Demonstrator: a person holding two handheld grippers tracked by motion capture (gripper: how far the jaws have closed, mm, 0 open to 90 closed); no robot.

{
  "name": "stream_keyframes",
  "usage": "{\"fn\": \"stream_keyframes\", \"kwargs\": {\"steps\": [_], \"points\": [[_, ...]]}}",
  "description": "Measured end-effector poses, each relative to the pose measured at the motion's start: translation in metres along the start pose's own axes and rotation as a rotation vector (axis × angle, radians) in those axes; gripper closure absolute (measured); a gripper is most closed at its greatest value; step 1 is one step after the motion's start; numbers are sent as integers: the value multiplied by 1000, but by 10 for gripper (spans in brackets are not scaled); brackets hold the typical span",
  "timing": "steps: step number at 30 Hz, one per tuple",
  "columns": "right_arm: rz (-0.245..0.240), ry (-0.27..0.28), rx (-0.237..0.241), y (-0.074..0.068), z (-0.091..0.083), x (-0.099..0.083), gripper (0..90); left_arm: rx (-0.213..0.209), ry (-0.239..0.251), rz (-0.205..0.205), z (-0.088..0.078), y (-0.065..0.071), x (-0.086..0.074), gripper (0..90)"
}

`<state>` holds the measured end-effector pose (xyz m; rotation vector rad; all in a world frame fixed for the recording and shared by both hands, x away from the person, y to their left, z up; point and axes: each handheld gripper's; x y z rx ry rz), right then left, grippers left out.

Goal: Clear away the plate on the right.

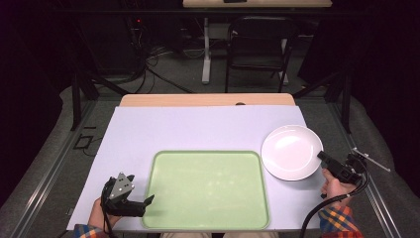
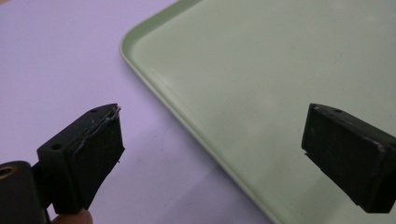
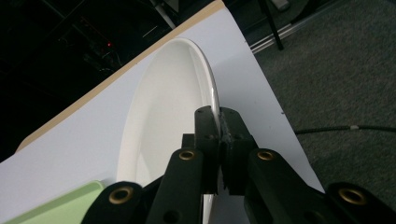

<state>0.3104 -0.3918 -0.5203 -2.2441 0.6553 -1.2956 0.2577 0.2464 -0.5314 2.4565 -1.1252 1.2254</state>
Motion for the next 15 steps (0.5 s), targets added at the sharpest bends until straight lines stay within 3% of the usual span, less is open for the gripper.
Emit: {"fn": "stream_keyframes", "kwargs": {"steps": [12,15], "points": [[-151,39,-20,-20,-10,6,872,1,-1,0,0,0,0,54],[-222,51,-32,-29,-14,7,871,1,-1,0,0,0,0,54]]}}
Point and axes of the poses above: each handheld gripper's, and its own axes: z roughly forward along the jaws, x roughly out of its top, y roughly to its right, and after that the axes turned 5 degrees about z, right-handed
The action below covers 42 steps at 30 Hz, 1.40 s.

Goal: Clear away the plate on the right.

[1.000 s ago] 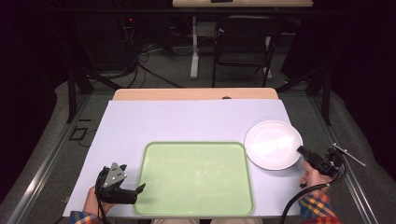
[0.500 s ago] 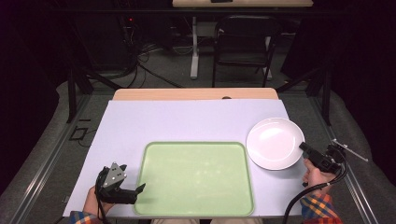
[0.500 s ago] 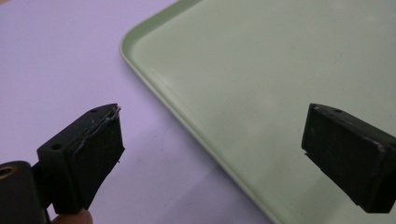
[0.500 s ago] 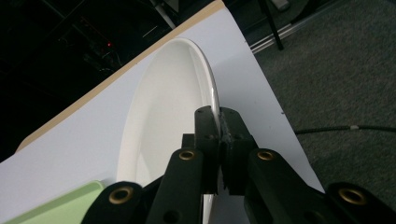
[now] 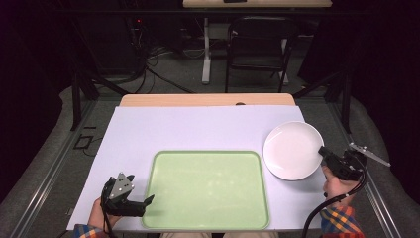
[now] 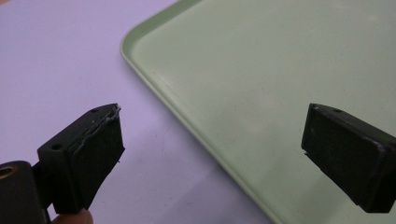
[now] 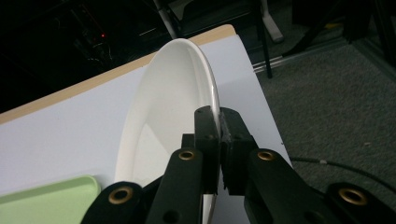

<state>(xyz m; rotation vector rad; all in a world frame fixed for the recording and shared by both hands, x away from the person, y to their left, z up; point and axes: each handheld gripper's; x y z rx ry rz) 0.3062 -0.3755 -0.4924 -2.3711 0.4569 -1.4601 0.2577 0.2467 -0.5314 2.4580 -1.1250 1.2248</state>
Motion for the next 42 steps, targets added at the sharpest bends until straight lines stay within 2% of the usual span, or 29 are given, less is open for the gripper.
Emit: {"fn": "stream_keyframes", "kwargs": {"steps": [1,2,6,9,12,14,20,34,42], "points": [[0,0,0,0,0,0,871,0,0,0,0,0,0,54],[-36,7,-4,-5,-2,1,870,0,0,0,0,0,0,54],[-105,23,-11,-15,-5,3,869,0,-1,1,0,0,0,54],[-130,30,-14,-20,-6,3,868,0,-1,0,0,0,0,54],[-188,44,-23,-29,-9,3,867,0,0,0,0,0,0,54],[-201,48,-26,-31,-10,3,868,0,0,0,0,0,0,54],[-316,83,-44,-47,-15,2,866,1,-2,2,0,0,0,55],[-502,128,-55,-79,-24,-4,868,1,-2,1,0,0,0,56],[-576,139,-53,-92,-28,-9,868,1,-4,2,0,0,0,56]]}}
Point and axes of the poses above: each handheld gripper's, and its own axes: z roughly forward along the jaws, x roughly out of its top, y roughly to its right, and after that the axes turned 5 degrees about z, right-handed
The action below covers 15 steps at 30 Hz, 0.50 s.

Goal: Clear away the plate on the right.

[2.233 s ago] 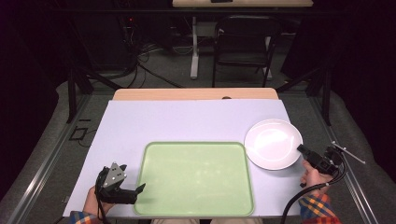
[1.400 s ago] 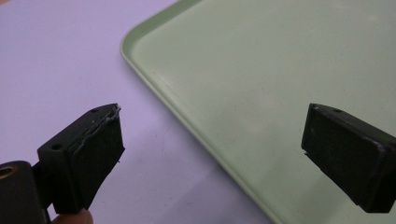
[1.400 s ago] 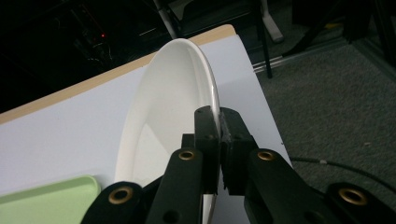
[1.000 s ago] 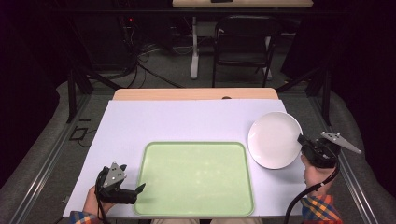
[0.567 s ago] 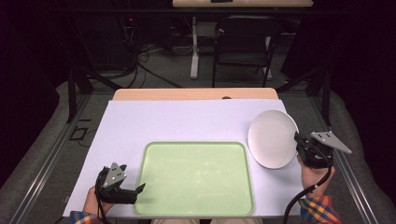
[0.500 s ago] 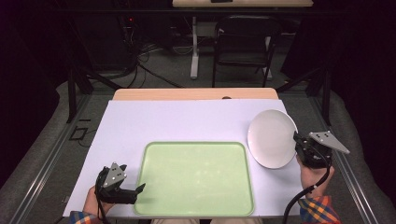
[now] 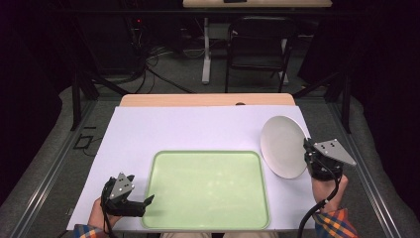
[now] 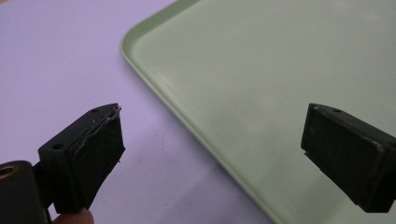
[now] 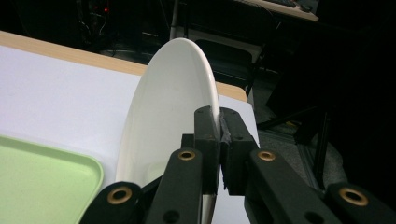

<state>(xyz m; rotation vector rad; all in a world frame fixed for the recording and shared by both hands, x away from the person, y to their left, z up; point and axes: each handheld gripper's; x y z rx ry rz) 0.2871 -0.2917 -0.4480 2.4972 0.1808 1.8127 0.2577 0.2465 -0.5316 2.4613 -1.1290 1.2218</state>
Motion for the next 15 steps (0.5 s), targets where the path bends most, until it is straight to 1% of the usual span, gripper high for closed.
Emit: {"fn": "stream_keyframes", "kwargs": {"steps": [4,7,10,12,15], "points": [[-25,2,14,-5,-3,2,867,0,-1,1,0,0,0,57],[-31,1,34,-9,-5,4,866,1,-2,2,0,0,0,57],[-60,4,40,-15,-7,5,864,0,-2,3,0,0,0,57],[-66,6,55,-18,-8,6,860,0,-2,2,0,0,0,58],[-81,3,66,-23,-10,7,856,1,-1,2,0,0,0,58]]}}
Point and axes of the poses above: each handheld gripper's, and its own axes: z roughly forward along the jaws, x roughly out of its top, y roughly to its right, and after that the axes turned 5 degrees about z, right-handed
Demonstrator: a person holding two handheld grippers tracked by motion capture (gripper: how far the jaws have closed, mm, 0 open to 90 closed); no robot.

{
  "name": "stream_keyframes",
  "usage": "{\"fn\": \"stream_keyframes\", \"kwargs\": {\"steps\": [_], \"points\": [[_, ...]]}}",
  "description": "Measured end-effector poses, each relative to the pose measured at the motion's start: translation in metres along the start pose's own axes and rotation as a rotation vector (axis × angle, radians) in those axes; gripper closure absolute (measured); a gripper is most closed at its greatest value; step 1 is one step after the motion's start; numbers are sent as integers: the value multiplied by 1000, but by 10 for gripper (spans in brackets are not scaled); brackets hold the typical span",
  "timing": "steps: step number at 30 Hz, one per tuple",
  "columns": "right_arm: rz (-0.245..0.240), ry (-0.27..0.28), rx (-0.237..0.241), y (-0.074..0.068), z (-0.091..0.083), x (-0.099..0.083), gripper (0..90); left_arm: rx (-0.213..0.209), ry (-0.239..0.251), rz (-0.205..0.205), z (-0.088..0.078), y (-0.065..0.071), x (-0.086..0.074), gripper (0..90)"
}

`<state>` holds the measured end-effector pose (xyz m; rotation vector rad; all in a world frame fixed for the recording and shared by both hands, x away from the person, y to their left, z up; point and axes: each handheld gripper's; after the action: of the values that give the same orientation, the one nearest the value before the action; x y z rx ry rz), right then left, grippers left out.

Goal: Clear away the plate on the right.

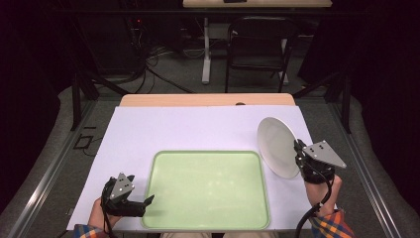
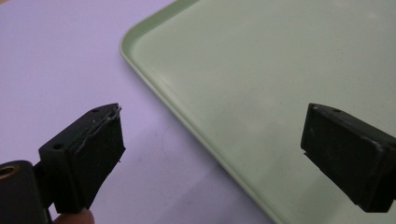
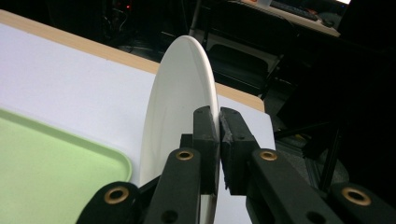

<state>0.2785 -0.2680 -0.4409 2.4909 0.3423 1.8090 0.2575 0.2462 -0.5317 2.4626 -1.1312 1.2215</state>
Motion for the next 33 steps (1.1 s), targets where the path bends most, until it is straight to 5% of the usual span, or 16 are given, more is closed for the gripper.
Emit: {"fn": "stream_keyframes", "kwargs": {"steps": [12,15,18,24,29,33], "points": [[-19,-41,4,-3,7,-5,859,-1,-4,5,0,0,0,60],[39,-26,-3,5,10,-8,863,-2,-4,3,0,0,0,60],[150,-25,3,21,14,-13,864,-2,-4,3,0,-1,0,60],[504,-47,56,70,17,-27,864,-7,-5,-4,0,0,0,60],[725,-41,156,89,13,-34,862,-31,0,-26,2,0,4,68],[792,-43,255,81,16,-34,862,-68,28,-47,5,2,13,67]]}}
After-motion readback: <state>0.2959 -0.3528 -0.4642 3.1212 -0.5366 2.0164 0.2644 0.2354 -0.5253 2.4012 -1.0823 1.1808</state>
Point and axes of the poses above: each handheld gripper's, and its own axes: z roughly forward along the jaws, x roughly out of its top, y roughly to its right, and after that the axes turned 5 degrees about z, right-handed
